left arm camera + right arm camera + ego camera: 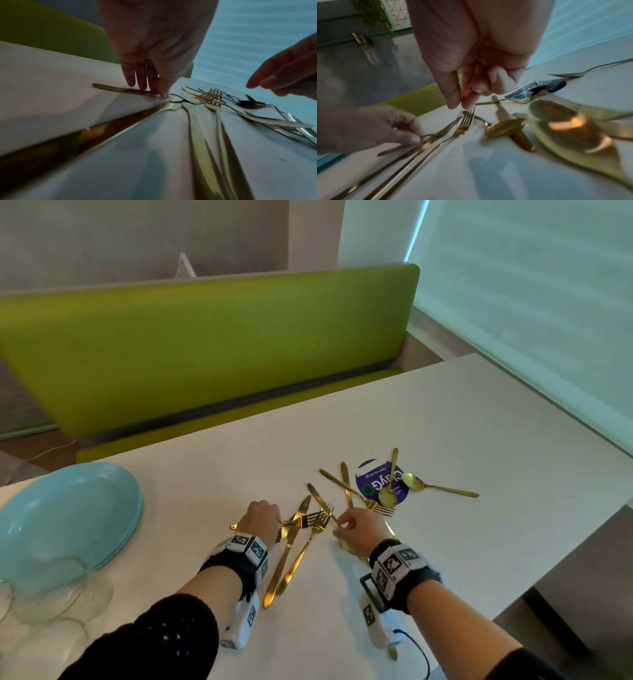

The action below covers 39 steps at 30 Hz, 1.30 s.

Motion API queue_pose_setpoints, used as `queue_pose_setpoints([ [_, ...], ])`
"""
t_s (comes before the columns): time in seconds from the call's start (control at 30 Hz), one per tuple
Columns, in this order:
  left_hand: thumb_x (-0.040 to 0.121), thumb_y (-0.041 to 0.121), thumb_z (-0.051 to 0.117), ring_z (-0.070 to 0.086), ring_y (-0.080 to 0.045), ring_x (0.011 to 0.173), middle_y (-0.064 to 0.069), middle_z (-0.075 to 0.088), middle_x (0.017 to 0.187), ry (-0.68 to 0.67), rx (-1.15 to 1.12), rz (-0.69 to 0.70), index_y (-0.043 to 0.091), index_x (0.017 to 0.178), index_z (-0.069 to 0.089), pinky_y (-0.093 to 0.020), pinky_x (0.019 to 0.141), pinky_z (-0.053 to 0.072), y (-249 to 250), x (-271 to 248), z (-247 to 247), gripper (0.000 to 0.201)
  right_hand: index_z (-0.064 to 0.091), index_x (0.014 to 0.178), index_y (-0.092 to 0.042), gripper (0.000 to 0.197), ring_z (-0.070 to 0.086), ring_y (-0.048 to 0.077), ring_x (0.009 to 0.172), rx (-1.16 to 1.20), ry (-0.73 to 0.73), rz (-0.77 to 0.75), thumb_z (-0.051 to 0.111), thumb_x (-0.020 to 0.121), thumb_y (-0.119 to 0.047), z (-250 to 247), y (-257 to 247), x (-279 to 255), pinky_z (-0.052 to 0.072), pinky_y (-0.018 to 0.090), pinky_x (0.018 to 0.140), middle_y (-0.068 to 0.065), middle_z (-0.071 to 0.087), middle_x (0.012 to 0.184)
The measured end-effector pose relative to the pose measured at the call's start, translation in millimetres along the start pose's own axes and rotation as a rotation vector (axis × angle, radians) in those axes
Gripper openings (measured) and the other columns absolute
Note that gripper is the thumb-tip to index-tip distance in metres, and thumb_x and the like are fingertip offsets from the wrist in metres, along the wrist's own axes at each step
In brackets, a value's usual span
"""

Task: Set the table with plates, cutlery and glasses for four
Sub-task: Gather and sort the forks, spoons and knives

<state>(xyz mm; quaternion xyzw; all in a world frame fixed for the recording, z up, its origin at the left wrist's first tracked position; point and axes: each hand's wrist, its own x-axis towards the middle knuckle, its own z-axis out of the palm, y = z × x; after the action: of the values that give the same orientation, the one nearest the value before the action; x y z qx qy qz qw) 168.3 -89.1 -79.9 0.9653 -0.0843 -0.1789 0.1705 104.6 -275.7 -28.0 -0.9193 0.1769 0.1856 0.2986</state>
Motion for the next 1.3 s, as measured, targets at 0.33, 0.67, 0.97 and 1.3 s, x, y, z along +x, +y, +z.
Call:
queue_pose_setpoints([
  [0.33, 0.098, 0.014, 0.040, 0.056, -0.021, 0.086, -0.005, 0.059, 0.096, 0.142, -0.306, -0.008, 0.008, 0.100, 0.052, -0.030, 0.072, 0.046, -5.6, -7.7, -23.4, 0.013, 0.057, 0.112, -0.011, 0.032, 0.052, 0.013, 0.084, 0.013, -0.095, 0.150, 0.054, 0.093, -0.036, 52.1, -31.7, 3.1, 0.044, 0.023, 0.073, -0.001, 0.053, 0.094],
  [0.67, 0.095, 0.012, 0.041, 0.054, -0.015, 0.061, -0.005, 0.057, 0.084, 0.044, -0.828, -0.166, 0.011, 0.101, 0.048, -0.021, 0.056, 0.045, 10.1, -11.4, -26.5, 0.010, 0.058, 0.116, -0.003, 0.033, 0.056, 0.017, 0.086, 0.042, -0.036, 0.351, 0.046, 0.097, -0.027, 68.6, -40.8, 6.6, 0.047, 0.023, 0.074, 0.008, 0.062, 0.102],
  [0.97, 0.095, 0.016, 0.034, 0.049, -0.014, 0.054, 0.000, 0.052, 0.074, -0.116, -0.854, -0.183, 0.015, 0.105, 0.057, -0.024, 0.056, 0.043, 13.0, -20.3, -20.3, 0.025, 0.056, 0.077, -0.015, 0.026, 0.052, 0.008, 0.054, 0.376, -0.031, 0.206, 0.048, 0.096, -0.031, 49.3, -42.5, 3.1, 0.046, 0.020, 0.054, 0.003, 0.066, 0.083],
  [1.3, 0.093, 0.010, 0.036, 0.065, -0.032, 0.071, -0.015, 0.063, 0.085, -0.307, -1.103, -0.106, 0.009, 0.094, 0.055, -0.034, 0.061, 0.054, 37.6, -28.3, -22.3, 0.019, 0.057, 0.069, -0.019, 0.026, 0.050, 0.011, 0.049, 0.665, 0.045, 0.069, 0.056, 0.093, -0.029, 29.9, -52.6, -6.9, 0.042, 0.021, 0.047, -0.001, 0.062, 0.066],
])
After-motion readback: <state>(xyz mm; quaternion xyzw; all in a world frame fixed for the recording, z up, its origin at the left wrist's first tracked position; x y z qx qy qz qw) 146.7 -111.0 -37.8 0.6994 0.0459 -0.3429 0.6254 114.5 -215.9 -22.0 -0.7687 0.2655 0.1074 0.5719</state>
